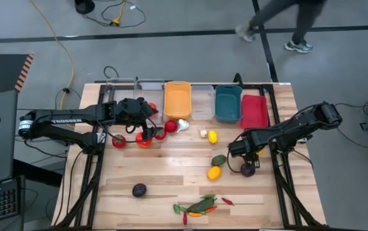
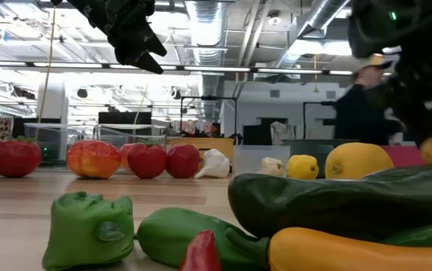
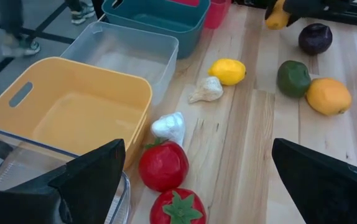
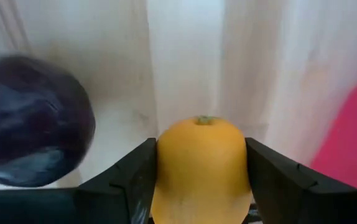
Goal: Sort produce into baskets
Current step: Put the lemon into the red bin
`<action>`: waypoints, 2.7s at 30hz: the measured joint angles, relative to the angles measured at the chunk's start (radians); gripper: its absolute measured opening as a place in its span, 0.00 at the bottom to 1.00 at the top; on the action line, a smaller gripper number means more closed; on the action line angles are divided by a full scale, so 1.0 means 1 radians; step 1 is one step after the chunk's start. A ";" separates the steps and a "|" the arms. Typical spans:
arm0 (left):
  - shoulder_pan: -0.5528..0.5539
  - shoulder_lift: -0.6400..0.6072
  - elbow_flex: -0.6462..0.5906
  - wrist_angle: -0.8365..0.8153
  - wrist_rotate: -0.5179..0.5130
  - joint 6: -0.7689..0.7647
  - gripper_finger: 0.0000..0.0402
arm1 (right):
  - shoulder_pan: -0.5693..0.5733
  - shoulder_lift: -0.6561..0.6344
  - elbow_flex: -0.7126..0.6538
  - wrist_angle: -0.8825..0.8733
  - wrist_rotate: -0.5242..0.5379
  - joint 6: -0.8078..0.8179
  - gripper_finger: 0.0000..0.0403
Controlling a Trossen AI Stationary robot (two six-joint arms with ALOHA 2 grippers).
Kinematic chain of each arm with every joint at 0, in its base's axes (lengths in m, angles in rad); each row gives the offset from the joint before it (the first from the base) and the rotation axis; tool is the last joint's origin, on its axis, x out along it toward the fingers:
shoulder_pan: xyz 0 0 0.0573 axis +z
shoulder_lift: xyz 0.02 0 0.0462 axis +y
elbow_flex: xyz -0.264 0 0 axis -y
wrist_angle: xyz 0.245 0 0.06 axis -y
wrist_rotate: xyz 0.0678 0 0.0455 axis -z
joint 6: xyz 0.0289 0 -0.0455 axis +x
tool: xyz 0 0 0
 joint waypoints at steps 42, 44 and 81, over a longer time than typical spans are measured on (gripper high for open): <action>0.000 0.000 0.000 0.000 0.022 0.011 0.98 | -0.543 0.000 0.195 -0.213 0.451 -0.132 0.66; 0.000 0.000 0.000 -0.002 0.039 0.011 0.98 | -0.550 0.000 0.195 -0.211 0.451 -0.132 0.66; 0.000 0.000 0.001 -0.186 0.019 0.000 0.98 | -0.587 0.000 0.195 -0.088 0.571 -0.067 0.66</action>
